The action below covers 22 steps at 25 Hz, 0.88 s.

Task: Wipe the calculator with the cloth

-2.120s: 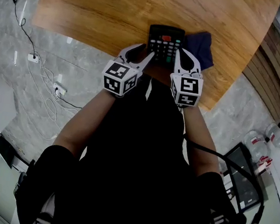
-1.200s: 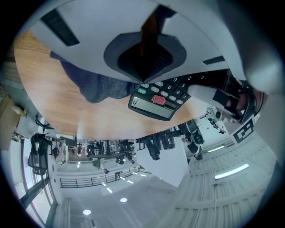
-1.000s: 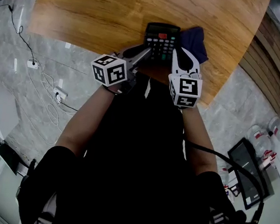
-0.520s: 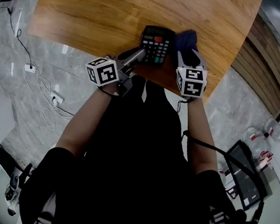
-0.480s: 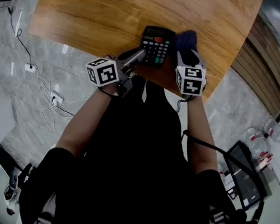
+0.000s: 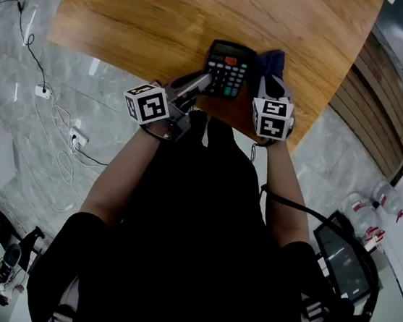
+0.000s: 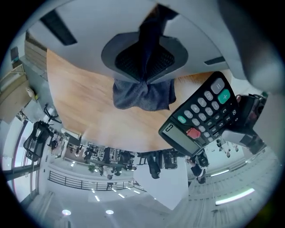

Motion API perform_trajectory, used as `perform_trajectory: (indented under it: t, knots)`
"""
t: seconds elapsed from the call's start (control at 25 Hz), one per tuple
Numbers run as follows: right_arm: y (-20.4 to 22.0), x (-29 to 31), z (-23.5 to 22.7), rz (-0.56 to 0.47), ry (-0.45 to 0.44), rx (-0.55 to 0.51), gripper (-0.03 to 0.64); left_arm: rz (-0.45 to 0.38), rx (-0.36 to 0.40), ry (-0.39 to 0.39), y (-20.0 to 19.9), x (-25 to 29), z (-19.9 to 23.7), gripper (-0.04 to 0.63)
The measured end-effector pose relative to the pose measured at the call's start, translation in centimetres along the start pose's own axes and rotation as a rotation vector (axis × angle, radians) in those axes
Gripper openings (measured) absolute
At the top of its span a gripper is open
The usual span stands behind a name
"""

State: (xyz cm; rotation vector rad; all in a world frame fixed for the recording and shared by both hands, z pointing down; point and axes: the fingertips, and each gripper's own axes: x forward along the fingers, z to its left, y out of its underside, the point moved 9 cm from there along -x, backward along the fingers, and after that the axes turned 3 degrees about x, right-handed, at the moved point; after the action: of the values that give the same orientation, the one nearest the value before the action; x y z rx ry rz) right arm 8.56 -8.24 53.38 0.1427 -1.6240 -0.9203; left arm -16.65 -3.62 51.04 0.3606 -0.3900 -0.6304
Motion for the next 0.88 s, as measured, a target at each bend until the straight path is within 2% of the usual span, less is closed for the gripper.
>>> perform_trajectory:
  t: [0.16, 0.32, 0.52, 0.64, 0.76, 0.88]
  knots:
    - [-1.8, -2.8, -0.5, -0.088, 0.001, 0.04, 0.041, -0.019, -0.003, 0.015, -0.4, -0.2, -0.9, 0.071]
    - [-5.3, -6.7, -0.9, -0.226, -0.015, 0.045, 0.041, -0.036, 0.004, 0.028, -1.2, 0.0, -1.8, 0.071]
    - [-9.7, -11.0, 0.4, -0.394, -0.086, 0.029, 0.041, -0.039, 0.028, 0.045, -1.9, 0.6, -3.1, 0.071]
    - [-11.1, -11.5, 2.5, -0.432, -0.171, -0.014, 0.041, -0.038, 0.034, 0.057, -2.2, 1.6, -3.8, 0.071]
    - [-11.6, -11.3, 5.0, -0.429, -0.254, -0.044, 0.041, -0.036, 0.034, 0.065, -2.2, 2.1, -4.3, 0.071]
    - [-11.5, -10.9, 6.6, -0.42, -0.288, -0.062, 0.041, -0.041, 0.025, 0.078, -2.2, 2.1, -4.6, 0.071]
